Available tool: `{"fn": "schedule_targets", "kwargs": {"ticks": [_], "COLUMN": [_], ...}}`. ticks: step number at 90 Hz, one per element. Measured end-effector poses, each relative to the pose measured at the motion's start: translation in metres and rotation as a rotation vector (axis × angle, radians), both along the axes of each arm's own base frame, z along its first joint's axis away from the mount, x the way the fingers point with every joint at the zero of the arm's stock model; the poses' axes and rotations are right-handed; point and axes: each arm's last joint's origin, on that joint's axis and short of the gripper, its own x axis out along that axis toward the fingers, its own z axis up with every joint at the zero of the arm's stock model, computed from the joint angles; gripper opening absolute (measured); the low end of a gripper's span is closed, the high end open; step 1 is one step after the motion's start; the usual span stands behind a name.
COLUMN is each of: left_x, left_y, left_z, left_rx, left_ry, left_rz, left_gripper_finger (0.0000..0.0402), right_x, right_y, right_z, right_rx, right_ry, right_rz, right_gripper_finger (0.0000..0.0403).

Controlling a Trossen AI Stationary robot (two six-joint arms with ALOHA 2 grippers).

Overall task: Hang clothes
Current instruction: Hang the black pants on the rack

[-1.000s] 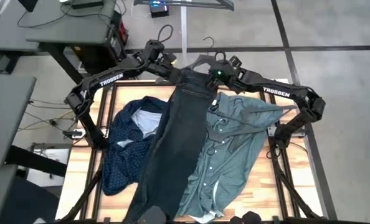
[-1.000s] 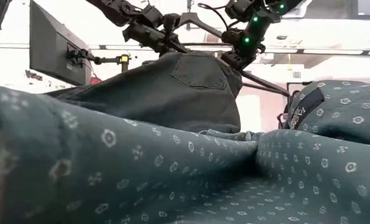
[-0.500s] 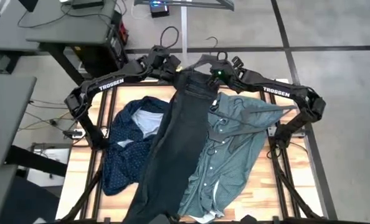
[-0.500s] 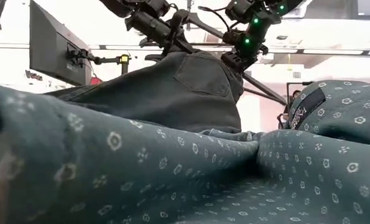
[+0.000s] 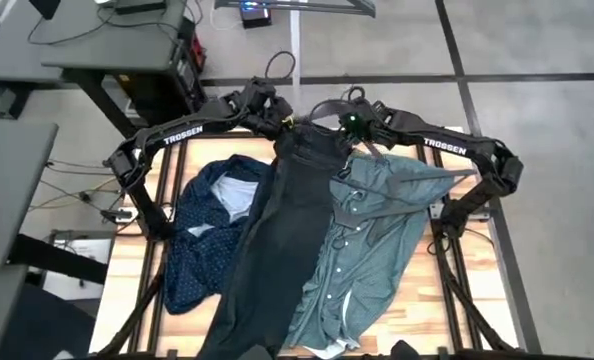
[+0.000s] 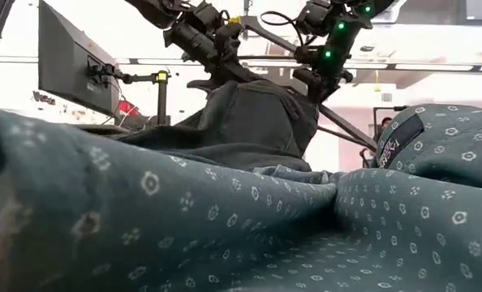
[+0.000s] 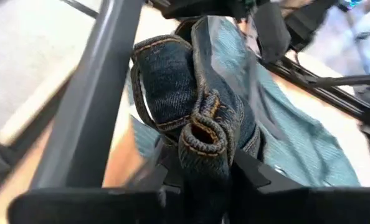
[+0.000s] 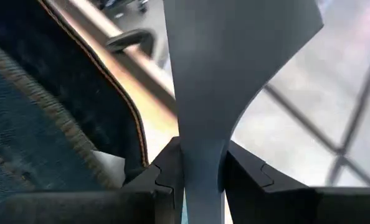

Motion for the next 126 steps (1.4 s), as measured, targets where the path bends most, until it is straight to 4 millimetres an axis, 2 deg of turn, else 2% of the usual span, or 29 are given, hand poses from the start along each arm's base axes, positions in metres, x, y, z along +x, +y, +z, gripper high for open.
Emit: {"fn": "schedule_targets", "kwargs": {"ticks": [13,21,36,48,61,94,110,126], "left_x": [0.002,0.004,0.005,-0.001,-0.002,-0.003,-0.007,-0.011], "left_y": [-0.008,-0.012,-0.018,-0.017,-0.014,-0.011,-0.009,-0.006], "left_z": [-0.003,-0.006,-0.026,-0.044,-0.043,-0.038,-0.038,-0.035], "left_rx": [-0.068,-0.098,-0.191,-0.289,-0.253,-0.058,0.138,0.141], "left_ry": [0.013,0.034,0.177,0.238,0.227,0.215,0.305,0.338], "left_rz": [-0.047,-0.032,0.026,0.104,0.103,-0.024,-0.051,-0.055], "left_gripper_finger": [0.0056,0.0048,0.0041,0.0040,0.0049,0.0142,0.0150,0.0150], "right_x": [0.007,0.019,0.032,0.036,0.037,0.035,0.035,0.032], "right_y": [-0.002,-0.001,0.011,0.019,0.019,0.016,0.014,0.011], "right_z": [-0.021,-0.037,-0.064,-0.066,-0.064,-0.064,-0.064,-0.064], "right_rx": [0.145,0.220,0.345,0.344,0.325,0.332,0.337,0.346], "right_ry": [0.026,0.038,0.109,0.128,0.117,0.109,0.095,0.096], "right_rz": [0.023,0.076,0.146,0.170,0.172,0.151,0.128,0.106], "right_gripper_finger": [0.0066,0.0066,0.0066,0.0066,0.0066,0.0066,0.0066,0.0066]}}
